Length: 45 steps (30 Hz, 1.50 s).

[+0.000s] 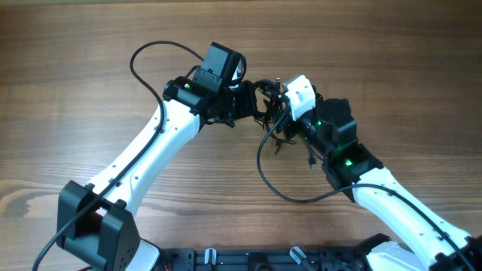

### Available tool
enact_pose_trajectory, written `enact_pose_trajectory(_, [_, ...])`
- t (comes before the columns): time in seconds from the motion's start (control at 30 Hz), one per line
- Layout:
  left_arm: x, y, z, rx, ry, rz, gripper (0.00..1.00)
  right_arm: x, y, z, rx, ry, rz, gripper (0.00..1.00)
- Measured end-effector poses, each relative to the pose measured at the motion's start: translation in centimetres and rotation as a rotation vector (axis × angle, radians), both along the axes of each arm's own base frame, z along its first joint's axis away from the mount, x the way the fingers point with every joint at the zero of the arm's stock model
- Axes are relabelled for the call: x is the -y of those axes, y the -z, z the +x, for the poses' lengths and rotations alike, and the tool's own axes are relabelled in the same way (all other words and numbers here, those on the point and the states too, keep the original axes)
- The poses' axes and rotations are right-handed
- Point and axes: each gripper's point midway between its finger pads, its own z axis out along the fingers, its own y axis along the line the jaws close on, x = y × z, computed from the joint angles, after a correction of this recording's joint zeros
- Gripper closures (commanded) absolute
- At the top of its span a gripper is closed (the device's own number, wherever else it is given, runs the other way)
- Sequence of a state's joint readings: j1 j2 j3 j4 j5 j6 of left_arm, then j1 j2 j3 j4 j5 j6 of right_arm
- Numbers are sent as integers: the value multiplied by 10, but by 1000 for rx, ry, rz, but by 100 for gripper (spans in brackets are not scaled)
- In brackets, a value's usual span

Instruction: Untangle cables

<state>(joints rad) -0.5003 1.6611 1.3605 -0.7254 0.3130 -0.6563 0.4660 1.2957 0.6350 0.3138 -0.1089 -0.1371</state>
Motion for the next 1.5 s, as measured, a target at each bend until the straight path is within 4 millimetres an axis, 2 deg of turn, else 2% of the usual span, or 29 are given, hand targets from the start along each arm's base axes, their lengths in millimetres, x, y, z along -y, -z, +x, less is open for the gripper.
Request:
enact_pose_trajectory(0.07, [1, 0, -1, -4, 5, -5, 96, -1, 6, 0, -13, -6, -6, 38])
enact_pose_trajectory(0.13, [2, 0, -1, -6, 7, -8, 96, -2, 8, 0, -17, -12, -10, 53])
enact_pose_trajectory(0.2, [3, 0, -3, -11, 13, -17, 96, -4, 9, 0, -17, -22, -14, 88])
enact_pose_trajectory(0.3, [6, -2, -5, -21, 25, -35, 96, -6, 8, -1, -24, -24, 7, 96])
enact_pose_trajectory(0.43, [5, -1, -5, -20, 32, -33, 96, -11, 5, -4, -74, -49, 98, 96])
enact_pose_trajectory(0.53, [4, -1, -6, -10, 54, -27, 96, -10, 2, -6, -178, -75, 251, 96])
enact_pose_trajectory(0.67, [13, -8, -4, 22, 99, -63, 96, 5, -23, -6, -277, -181, 503, 96])
enact_pose_trajectory(0.77, [24, -18, -6, 42, 137, -103, 96, 24, -43, -10, -333, -267, 647, 96])
enact_pose_trajectory(0.87, [32, -24, -11, 45, 166, -125, 96, 35, -44, -16, -419, -289, 708, 96])
enact_pose_trajectory(0.97, [31, -22, -14, 30, 169, -119, 96, 39, -29, -18, -536, -236, 744, 96])
enact_pose_trajectory(1.07, [30, -18, -15, 21, 166, -110, 96, 48, 3, -15, -692, -62, 765, 93])
enact_pose_trajectory(1.13, [30, -15, -15, 18, 167, -110, 96, 54, 27, -19, -798, 72, 752, 88])
enact_pose_trajectory(1.2, [30, -11, -16, 7, 169, -109, 96, 58, 41, -21, -855, 155, 743, 78])
enact_pose_trajectory(1.27, [27, -8, -14, 9, 156, -97, 96, 68, 56, -15, -868, 253, 729, 75])
enact_pose_trajectory(1.3, [20, -8, -9, 19, 137, -88, 96, 80, 68, -10, -872, 327, 720, 71])
enact_pose_trajectory(1.33, [7, -11, 3, 43, 93, -74, 96, 100, 87, -3, -877, 438, 709, 61])
enact_pose_trajectory(1.37, [-2, -16, 12, 72, 63, -73, 96, 109, 96, 0, -882, 489, 704, 55])
enact_pose_trajectory(1.43, [-9, -25, 20, 111, 38, -72, 96, 117, 107, 1, -891, 539, 690, 40])
enact_pose_trajectory(1.5, [-8, -35, 22, 155, 47, -79, 96, 117, 109, 1, -894, 551, 693, 35])
